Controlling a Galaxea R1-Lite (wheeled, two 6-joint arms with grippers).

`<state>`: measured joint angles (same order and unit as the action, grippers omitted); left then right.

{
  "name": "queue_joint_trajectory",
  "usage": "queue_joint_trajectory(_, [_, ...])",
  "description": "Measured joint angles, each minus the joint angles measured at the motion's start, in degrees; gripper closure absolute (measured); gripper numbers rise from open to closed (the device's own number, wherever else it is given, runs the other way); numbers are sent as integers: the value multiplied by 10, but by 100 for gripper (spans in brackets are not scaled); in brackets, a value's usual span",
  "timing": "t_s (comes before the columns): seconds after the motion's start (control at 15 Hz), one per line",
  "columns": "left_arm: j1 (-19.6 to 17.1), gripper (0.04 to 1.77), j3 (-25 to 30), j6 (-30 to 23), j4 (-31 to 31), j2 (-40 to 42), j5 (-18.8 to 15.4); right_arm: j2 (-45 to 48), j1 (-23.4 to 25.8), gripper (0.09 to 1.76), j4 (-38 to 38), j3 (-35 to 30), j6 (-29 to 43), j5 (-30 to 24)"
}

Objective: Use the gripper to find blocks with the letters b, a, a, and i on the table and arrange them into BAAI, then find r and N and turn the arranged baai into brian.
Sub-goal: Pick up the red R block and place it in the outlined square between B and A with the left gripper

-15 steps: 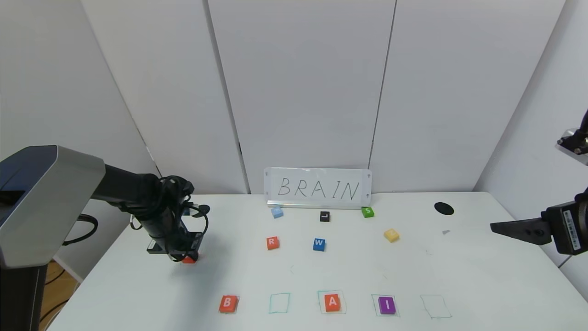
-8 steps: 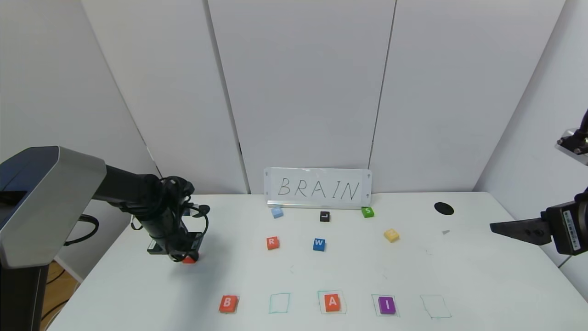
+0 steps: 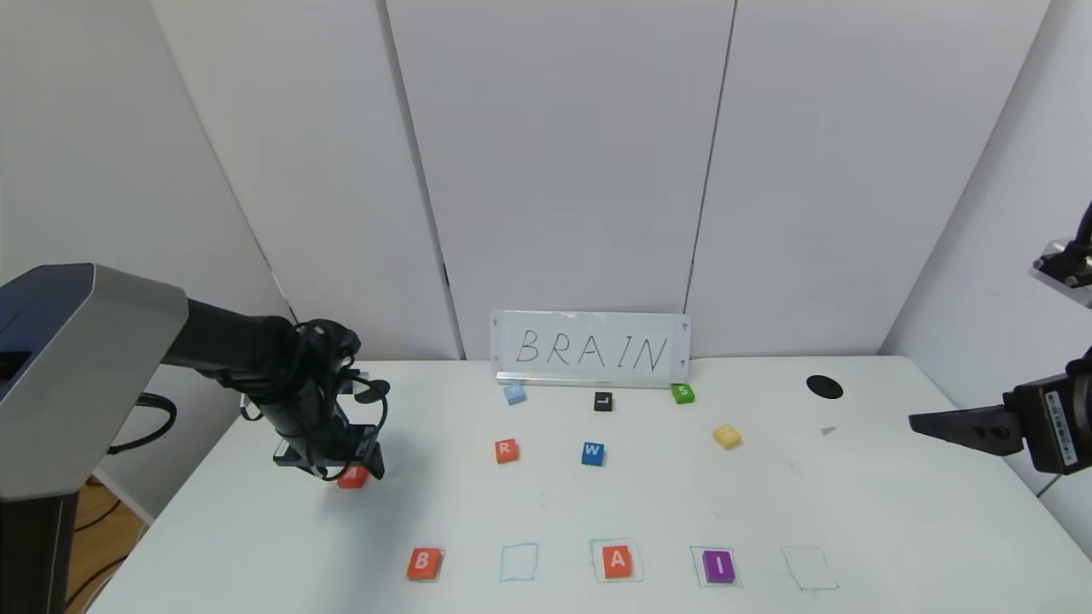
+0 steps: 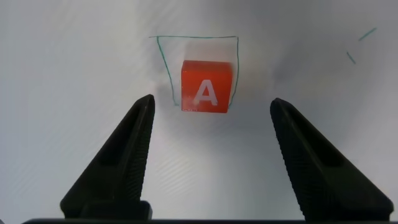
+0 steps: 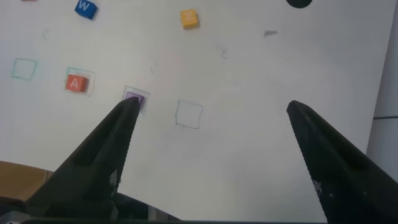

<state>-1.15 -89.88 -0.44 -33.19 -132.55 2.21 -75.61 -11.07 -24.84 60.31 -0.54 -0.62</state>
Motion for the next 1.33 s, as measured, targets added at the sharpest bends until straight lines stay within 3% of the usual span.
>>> queue_joint_trajectory(0.2, [17, 36, 2, -12, 0, 24, 3, 1, -1, 14, 0, 0, 0, 0])
queue_joint_trajectory(0.6, [91, 22, -6, -122, -8, 71, 10, 3, -1, 14, -1, 0, 0, 0])
queue_joint_trajectory(1.0, [142, 15, -125, -245, -117, 55, 11, 5, -3, 14, -1, 0, 0, -1])
queue_joint_trajectory(1.33, [192, 12, -171, -285, -119, 15, 19, 5, -9, 14, -1, -4, 0, 0])
